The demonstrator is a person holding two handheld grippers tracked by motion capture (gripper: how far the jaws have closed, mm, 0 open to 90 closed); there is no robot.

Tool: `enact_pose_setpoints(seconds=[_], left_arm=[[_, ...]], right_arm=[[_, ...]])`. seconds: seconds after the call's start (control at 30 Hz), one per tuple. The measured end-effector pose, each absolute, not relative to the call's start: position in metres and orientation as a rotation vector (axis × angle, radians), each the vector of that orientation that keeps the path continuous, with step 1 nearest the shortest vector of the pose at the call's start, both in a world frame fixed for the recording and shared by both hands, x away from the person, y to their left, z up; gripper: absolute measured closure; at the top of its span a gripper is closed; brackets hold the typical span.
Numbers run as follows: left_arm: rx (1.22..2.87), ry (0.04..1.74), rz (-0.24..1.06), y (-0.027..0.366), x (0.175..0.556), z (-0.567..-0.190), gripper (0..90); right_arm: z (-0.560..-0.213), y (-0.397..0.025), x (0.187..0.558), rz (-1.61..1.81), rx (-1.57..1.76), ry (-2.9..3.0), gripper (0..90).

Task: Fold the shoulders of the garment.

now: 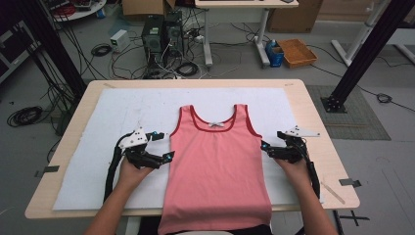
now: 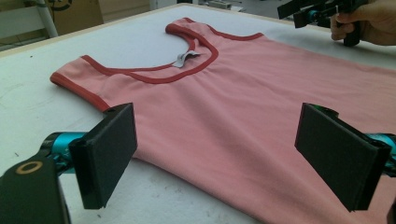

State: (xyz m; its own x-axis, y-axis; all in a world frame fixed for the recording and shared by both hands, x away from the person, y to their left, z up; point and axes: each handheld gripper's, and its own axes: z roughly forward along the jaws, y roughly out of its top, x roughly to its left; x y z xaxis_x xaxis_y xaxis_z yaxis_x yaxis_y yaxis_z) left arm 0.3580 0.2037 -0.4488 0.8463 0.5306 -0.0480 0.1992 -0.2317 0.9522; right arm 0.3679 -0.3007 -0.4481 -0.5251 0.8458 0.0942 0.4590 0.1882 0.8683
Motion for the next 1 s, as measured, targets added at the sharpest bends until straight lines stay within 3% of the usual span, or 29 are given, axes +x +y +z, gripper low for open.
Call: enact_pose_setpoints(seconds=[1.0], left_arm=[[1.795,0.586,0.340,0.2046,0.3587,-0.4489,13.0]], right_arm=[[-0.4479,-0.2995,0.3663,1.284,1.199,2.077,16.3]])
